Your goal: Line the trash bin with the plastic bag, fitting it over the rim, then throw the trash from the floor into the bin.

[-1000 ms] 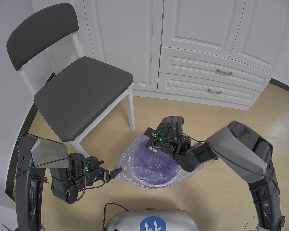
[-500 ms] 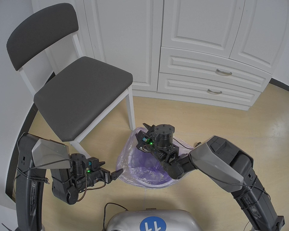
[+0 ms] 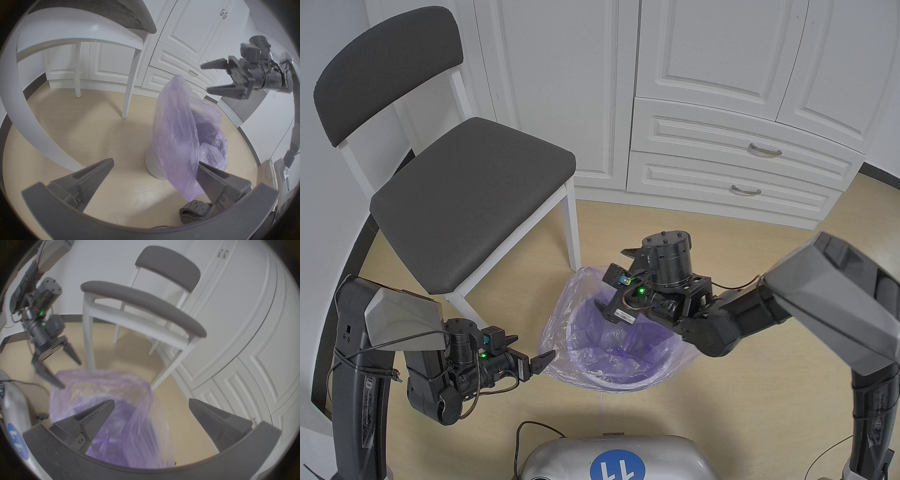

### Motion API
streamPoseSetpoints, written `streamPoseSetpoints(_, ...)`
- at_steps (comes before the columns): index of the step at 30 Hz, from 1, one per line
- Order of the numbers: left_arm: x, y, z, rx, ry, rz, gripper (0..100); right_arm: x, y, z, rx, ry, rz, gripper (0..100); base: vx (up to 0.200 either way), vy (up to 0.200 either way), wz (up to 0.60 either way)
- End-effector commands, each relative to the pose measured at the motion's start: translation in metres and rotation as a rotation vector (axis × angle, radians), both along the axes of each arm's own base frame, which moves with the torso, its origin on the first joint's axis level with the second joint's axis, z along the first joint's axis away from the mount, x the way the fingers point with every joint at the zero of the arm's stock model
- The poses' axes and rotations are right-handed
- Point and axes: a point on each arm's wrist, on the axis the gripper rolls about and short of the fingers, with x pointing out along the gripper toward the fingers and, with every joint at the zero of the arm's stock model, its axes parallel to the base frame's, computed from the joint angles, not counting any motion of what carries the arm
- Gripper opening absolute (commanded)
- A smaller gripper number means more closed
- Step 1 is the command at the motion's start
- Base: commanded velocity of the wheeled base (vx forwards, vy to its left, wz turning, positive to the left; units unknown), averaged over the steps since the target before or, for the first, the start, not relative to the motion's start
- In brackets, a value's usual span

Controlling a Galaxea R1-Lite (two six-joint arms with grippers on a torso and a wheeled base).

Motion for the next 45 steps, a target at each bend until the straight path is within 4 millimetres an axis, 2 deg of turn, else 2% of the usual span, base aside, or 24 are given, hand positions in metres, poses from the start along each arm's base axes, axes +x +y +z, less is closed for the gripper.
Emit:
streamPoseSetpoints(1,0.001,0.000,0.001,0.000,-0.006,0.002,100,-0.025,-0.052,0.029,-0.037,0.144,-0.077,100,0.000,0.000,0.00)
streamPoseSetpoints(3,0.001,0.002,0.003,-0.001,-0.011,0.008,100,-0.024,-0.059,0.020,-0.057,0.196,-0.100,100,0.000,0.000,0.00)
streamPoseSetpoints(6,0.002,0.003,0.008,-0.007,-0.022,0.009,100,-0.014,-0.069,-0.006,-0.082,0.262,-0.141,100,0.000,0.000,0.00)
streamPoseSetpoints(12,0.002,0.003,0.007,-0.006,-0.022,0.010,100,0.009,-0.074,-0.039,-0.104,0.306,-0.181,100,0.000,0.000,0.00)
streamPoseSetpoints(17,0.002,0.003,0.008,-0.007,-0.022,0.011,100,0.022,-0.075,-0.051,-0.100,0.311,-0.200,100,0.000,0.000,0.00)
streamPoseSetpoints(21,0.002,0.003,0.008,-0.006,-0.023,0.010,100,0.030,-0.072,-0.053,-0.069,0.293,-0.206,100,0.000,0.000,0.00)
streamPoseSetpoints(22,0.003,0.003,0.008,-0.006,-0.025,0.012,100,0.032,-0.071,-0.052,-0.049,0.275,-0.203,0,0.000,0.000,0.00)
streamPoseSetpoints(29,0.007,0.015,0.023,-0.021,-0.062,0.047,100,0.052,-0.073,-0.020,0.053,0.133,-0.210,0,0.000,0.000,0.00)
streamPoseSetpoints(30,0.007,0.015,0.023,-0.021,-0.062,0.047,100,0.052,-0.073,-0.020,0.053,0.133,-0.210,0,0.000,0.000,0.00)
streamPoseSetpoints(31,0.007,0.016,0.023,-0.021,-0.065,0.049,100,0.060,-0.076,-0.010,0.083,0.100,-0.226,0,0.000,0.000,0.00)
streamPoseSetpoints(34,0.007,0.015,0.024,-0.022,-0.067,0.047,100,0.065,-0.075,-0.006,0.146,0.098,-0.253,0,0.000,0.000,0.00)
streamPoseSetpoints(38,0.006,0.014,0.024,-0.021,-0.067,0.044,100,0.065,-0.071,-0.012,0.180,0.125,-0.264,0,0.000,0.000,0.00)
streamPoseSetpoints(39,0.006,0.012,0.024,-0.022,-0.065,0.040,100,0.068,-0.068,-0.028,0.197,0.146,-0.288,0,0.000,0.000,0.00)
streamPoseSetpoints(41,0.006,0.012,0.024,-0.022,-0.065,0.040,100,0.073,-0.066,-0.042,0.218,0.120,-0.309,0,0.000,0.000,0.00)
streamPoseSetpoints(45,0.005,0.012,0.025,-0.023,-0.065,0.040,100,0.083,-0.062,-0.057,0.257,0.051,-0.321,0,0.000,0.000,0.00)
